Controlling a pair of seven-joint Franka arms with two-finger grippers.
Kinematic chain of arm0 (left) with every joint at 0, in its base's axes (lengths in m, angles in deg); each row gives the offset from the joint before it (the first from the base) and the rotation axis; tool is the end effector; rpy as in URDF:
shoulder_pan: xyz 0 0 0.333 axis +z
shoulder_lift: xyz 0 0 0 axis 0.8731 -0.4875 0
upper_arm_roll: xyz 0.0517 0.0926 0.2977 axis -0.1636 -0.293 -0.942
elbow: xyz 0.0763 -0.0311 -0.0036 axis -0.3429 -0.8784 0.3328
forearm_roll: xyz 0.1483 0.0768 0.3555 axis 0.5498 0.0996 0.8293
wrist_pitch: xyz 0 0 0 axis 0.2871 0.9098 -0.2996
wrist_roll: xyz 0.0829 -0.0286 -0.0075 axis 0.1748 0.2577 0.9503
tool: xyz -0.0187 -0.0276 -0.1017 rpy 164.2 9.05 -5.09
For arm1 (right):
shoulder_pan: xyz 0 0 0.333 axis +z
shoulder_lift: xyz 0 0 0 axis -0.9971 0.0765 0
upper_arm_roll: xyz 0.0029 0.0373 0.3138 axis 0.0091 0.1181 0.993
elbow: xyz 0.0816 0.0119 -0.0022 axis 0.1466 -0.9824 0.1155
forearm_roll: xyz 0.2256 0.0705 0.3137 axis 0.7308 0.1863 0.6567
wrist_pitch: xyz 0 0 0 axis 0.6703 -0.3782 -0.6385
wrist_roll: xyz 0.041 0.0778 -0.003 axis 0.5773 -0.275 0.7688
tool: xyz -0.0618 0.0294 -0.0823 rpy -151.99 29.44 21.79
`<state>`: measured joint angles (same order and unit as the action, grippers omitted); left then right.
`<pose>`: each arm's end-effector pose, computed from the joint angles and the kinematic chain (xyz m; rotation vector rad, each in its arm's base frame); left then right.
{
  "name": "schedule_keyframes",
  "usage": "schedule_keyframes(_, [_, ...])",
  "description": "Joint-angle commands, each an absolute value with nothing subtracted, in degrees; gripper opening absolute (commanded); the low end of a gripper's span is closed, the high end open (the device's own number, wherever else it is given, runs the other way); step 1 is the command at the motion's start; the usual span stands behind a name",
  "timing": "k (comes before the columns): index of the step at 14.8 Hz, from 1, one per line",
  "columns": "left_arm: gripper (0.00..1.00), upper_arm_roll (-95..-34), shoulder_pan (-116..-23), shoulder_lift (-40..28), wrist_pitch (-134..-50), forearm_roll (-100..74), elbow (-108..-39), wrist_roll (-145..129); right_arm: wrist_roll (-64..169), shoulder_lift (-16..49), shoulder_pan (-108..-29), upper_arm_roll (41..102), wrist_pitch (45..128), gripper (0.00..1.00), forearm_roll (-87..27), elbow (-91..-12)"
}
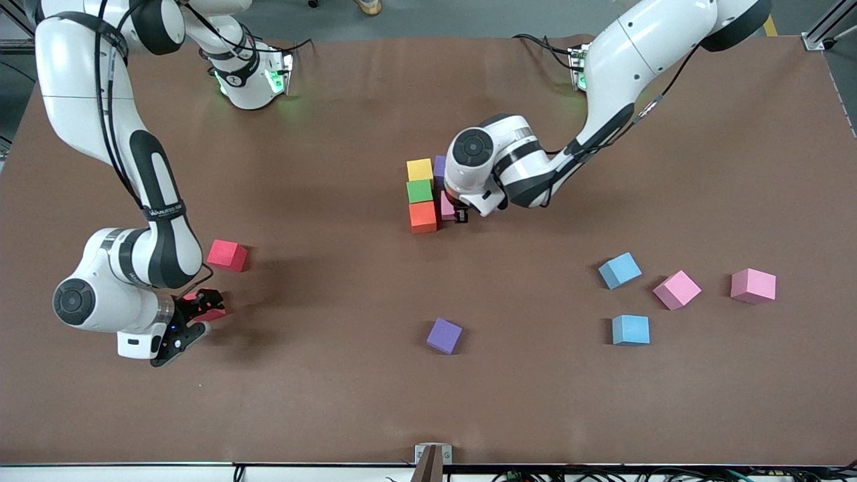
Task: Arrange 11 blocks into digit 3
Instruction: 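Grasp the red block with the right gripper while the left gripper holds pink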
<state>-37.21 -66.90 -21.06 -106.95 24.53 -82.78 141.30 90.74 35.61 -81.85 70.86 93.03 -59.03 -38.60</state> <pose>0.4136 -0.4634 0.2145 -2.1606 -2.1753 0.1764 0.7035 -0.0138 0.2250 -2.9009 -0.9994 0.1243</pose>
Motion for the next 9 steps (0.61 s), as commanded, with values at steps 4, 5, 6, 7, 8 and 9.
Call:
schedule_keyframes(4, [0.09, -37.7, -66.5, -21.0, -109.3, 27.6, -83.7, 145.1, 91.3, 33.4, -82.3, 69.8, 97.6, 1.00, -59.3, -45.4])
schedule_keyframes(5, [0.09, -37.8, -66.8, -21.0, -109.3, 27.6, -83.7, 145.9, 91.3, 33.4, -82.3, 69.8, 99.6, 1.00, -59.1, -46.8])
schedule_keyframes(6, [0.09, -37.9, -66.8, -21.0, -109.3, 27.7, -83.7, 146.6, 91.3, 33.4, -82.4, 69.8, 100.6, 1.00, -58.9, -47.5])
schedule_keyframes(7, [0.09, -37.9, -66.7, -21.0, -109.7, 27.9, -83.6, 146.9, 91.2, 33.5, -82.4, 69.8, 100.6, 1.00, -58.8, -47.6])
schedule_keyframes(8, [0.09, -38.0, -66.6, -20.9, -110.1, 28.6, -83.6, 147.3, 91.2, 33.5, -82.4, 69.8, 100.6, 0.92, -58.8, -47.6])
schedule_keyframes(9, [0.09, -38.0, -66.6, -20.9, -110.1, 29.7, -83.6, 148.0, 91.2, 33.5, -82.4, 69.8, 100.6, 0.81, -58.8, -47.6])
